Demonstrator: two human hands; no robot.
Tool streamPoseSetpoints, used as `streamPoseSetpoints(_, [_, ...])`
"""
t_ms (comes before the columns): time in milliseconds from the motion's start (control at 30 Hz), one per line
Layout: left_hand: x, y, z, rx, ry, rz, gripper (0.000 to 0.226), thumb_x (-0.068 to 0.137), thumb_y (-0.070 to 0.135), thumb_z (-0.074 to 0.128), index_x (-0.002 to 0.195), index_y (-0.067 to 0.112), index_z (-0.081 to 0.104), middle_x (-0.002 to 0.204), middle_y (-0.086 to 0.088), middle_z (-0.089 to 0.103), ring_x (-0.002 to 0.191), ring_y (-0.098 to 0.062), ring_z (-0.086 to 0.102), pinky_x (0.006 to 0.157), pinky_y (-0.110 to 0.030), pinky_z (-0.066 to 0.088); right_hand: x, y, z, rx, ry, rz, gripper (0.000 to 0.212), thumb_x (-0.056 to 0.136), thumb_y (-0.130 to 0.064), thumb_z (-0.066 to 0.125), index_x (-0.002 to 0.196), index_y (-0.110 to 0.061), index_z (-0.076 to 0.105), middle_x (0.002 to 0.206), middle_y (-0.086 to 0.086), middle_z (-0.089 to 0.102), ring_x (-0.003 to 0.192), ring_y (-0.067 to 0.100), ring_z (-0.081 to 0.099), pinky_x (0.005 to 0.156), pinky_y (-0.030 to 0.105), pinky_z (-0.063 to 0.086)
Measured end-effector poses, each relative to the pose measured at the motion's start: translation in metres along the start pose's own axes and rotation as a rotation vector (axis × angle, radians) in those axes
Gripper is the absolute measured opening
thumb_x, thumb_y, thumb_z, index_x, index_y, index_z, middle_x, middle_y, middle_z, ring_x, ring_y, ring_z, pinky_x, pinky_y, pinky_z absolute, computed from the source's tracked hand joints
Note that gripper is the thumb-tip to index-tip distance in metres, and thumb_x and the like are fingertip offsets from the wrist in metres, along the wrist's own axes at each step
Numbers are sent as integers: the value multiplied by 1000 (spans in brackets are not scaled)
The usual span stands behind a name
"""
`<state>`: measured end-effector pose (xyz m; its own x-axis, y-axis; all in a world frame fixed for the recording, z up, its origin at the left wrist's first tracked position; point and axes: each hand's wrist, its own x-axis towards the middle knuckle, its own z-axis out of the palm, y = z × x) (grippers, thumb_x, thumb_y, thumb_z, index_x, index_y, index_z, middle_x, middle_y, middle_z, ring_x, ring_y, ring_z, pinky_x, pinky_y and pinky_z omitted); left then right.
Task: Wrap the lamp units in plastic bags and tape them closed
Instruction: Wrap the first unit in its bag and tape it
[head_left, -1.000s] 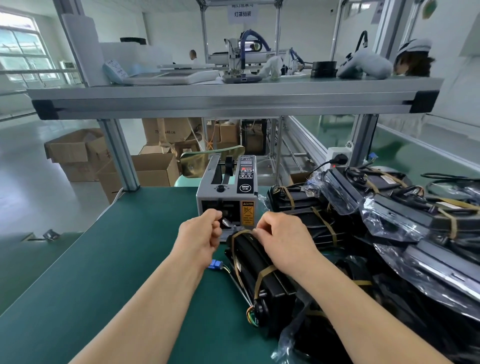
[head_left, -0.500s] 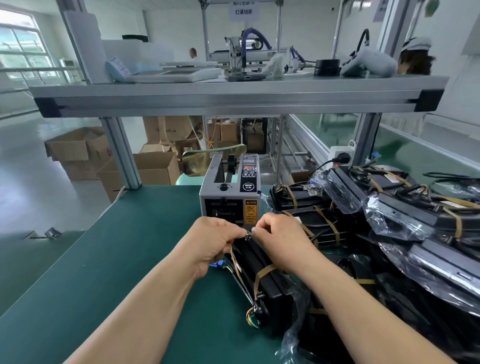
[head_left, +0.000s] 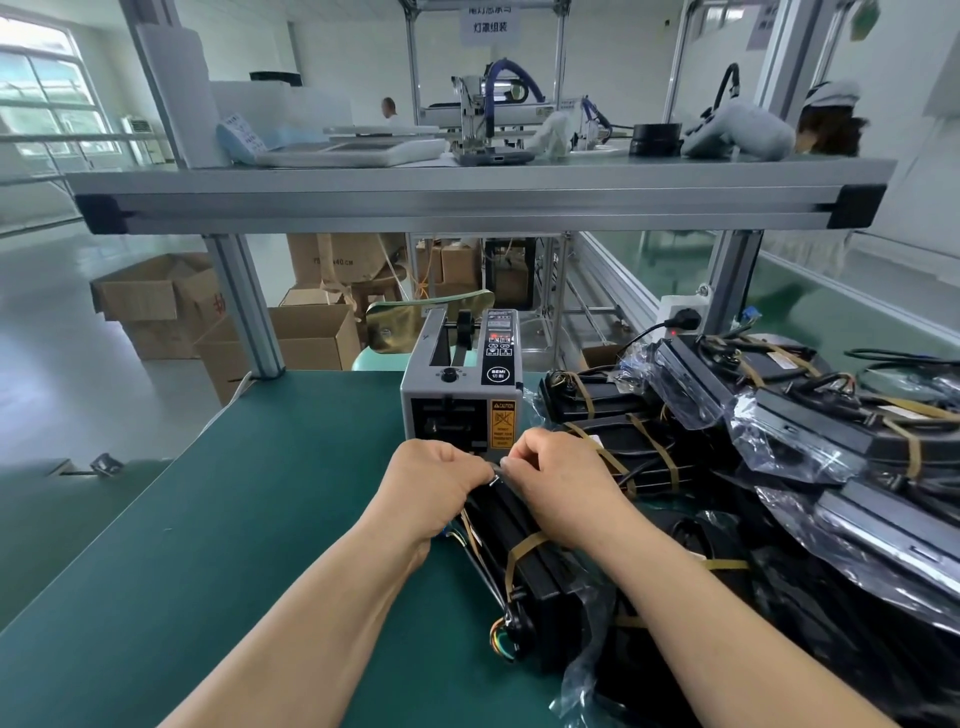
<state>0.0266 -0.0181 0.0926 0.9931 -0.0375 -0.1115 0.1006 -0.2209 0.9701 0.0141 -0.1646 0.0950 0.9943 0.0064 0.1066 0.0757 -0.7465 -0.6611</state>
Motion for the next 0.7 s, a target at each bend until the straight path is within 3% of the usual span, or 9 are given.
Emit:
streamPoseSetpoints(200, [1,-5,1,27,29,10,41,78,11,74,41,20,58,39,9,41,34,-5,34,41,-16,35,0,-1,1,5,9,-11,16,95,-28,55,82,-21,61,83,-7,63,81,12,58,71,32,47])
streamPoseSetpoints(400, [2,-10,2,80,64,49,36,76,17,76,45,24,59,49,7,51,49,-12,44,55,-28,44,-1,2,0,9,18,-12,16,96,-29,55,82,-22,61,82,-7,63,80,13,58,71,32,47])
streamPoseSetpoints(533, [1,-14,3,51,108,78,14,74,27,80,72,26,67,69,5,66,60,-13,58,57,-28,46,0,4,0,2,20,-5,16,96,-30,56,82,-24,60,84,-7,63,81,13,58,67,30,43])
streamPoseSetpoints(567, [0,-15,4,40,117,72,17,73,29,81,81,25,66,75,4,68,63,-13,61,58,-28,46,0,5,0,3,22,-2,16,96,-30,56,81,-25,59,83,-7,63,81,12,57,65,28,42])
streamPoseSetpoints(700, [1,-19,9,10,176,26,20,73,32,82,79,21,66,71,6,67,58,-6,58,53,-23,43,0,7,0,23,29,-10,17,96,-30,58,80,-24,60,82,-7,64,79,10,57,63,25,42])
